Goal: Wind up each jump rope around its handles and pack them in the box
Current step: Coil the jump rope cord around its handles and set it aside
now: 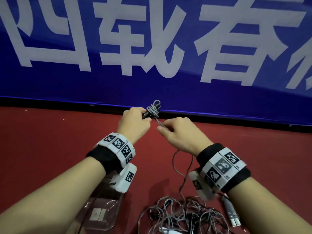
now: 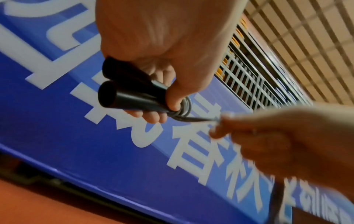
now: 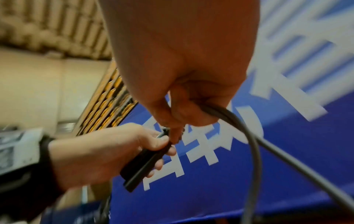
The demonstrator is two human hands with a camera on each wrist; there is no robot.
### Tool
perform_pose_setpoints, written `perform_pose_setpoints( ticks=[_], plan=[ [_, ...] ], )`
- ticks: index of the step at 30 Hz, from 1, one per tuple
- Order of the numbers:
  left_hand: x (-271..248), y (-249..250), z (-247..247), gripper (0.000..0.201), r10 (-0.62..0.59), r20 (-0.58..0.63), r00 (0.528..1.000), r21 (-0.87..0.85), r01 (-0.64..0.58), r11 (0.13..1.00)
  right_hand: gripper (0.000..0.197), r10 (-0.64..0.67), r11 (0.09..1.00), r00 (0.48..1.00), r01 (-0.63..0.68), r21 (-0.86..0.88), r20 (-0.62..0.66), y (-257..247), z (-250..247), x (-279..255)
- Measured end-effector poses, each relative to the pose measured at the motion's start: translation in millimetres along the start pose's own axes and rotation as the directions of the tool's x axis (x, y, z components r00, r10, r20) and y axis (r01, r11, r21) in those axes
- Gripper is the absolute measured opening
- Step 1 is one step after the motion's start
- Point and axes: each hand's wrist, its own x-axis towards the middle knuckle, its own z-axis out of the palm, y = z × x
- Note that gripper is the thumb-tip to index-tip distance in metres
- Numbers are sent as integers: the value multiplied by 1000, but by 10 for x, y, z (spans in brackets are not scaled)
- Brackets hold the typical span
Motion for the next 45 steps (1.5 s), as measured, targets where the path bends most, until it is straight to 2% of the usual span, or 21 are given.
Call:
perform_pose_setpoints(
  ticks=[3, 4, 6, 9, 11, 12, 15, 17, 19, 21, 23, 25, 27, 28, 31, 33, 36, 39, 42, 44, 45],
  plan=[
    [-127, 93, 69, 24, 103, 142, 984, 296, -141, 945, 37, -155, 934, 987, 160, -320, 43, -107, -110, -71],
    [-163, 129, 90, 26, 156, 240, 958, 371, -239, 897, 34, -193, 905, 980, 198, -377, 52, -105, -158, -73],
    [-219, 176, 127, 23, 221, 444, 868, 424, -422, 801, 26, -236, 892, 967, 256, -372, 99, -16, -250, -46],
    [-239, 140, 142, 26, 218, 627, 748, 344, -517, 784, 17, -234, 969, 966, 241, -52, 114, 222, -285, 18],
    [-213, 69, 125, 23, 269, 680, 682, 170, -504, 847, 29, -207, 955, 978, 197, 222, 25, 403, -213, 63],
    [-198, 37, 103, 18, 316, 667, 674, 62, -474, 879, 32, -185, 918, 983, 179, 355, -16, 471, -162, 81],
    [-155, -64, 36, 11, 413, 532, 739, -212, -356, 910, 24, -43, 734, 998, 67, 676, -52, 582, 54, 105],
    [-145, -101, 5, 15, 426, 442, 789, -337, -294, 895, 14, 71, 573, 997, -54, 818, 16, 630, 222, 104],
    [-118, -140, 16, 28, 384, 316, 868, -443, -223, 868, 11, 111, 395, 983, -176, 902, 143, 627, 341, 90],
    [-77, -174, 56, 28, 283, 193, 940, -479, -162, 863, 16, 136, 299, 967, -249, 921, 217, 551, 389, 94],
    [-39, -219, 119, 21, 168, 112, 979, -468, -97, 878, 22, 178, 359, 967, -237, 903, 183, 411, 387, 117],
    [-23, -218, 211, 14, 80, 60, 995, -473, -43, 880, 36, 233, 512, 970, -185, 839, 71, 278, 378, 118],
    [-56, -149, 255, 15, 63, -20, 998, -400, -66, 914, 48, 293, 650, 953, -139, 747, -78, 187, 386, 105],
    [-81, -105, 259, 19, 82, -62, 995, -316, -98, 944, 47, 316, 683, 938, -119, 721, -144, 166, 390, 98],
    [-177, 35, 207, 21, 191, -213, 958, -18, -199, 980, 37, 306, 666, 921, -26, 745, -241, 114, 318, 97],
    [-222, 100, 149, 25, 285, -305, 909, 74, -275, 958, 36, 268, 635, 924, 43, 771, -272, 75, 220, 97],
    [-244, 185, 57, 29, 329, -356, 874, 108, -311, 944, 29, 257, 607, 917, 92, 790, -304, 12, 118, 101],
    [-249, 252, -14, 27, 261, -373, 891, 54, -260, 964, 37, 286, 569, 927, 38, 822, -241, -66, 131, 117],
    [-184, 224, -80, 29, 96, -390, 916, -132, -158, 979, 35, 209, 664, 962, -7, 748, -178, -158, 191, 125],
    [-148, 174, -117, 30, 52, -375, 926, -171, -124, 977, 27, 106, 824, 979, 12, 566, -176, -188, 178, 121],
    [-148, 145, -118, 30, 83, -367, 927, -129, -139, 982, 26, 61, 897, 979, 30, 441, -192, -184, 154, 118]
  ],
)
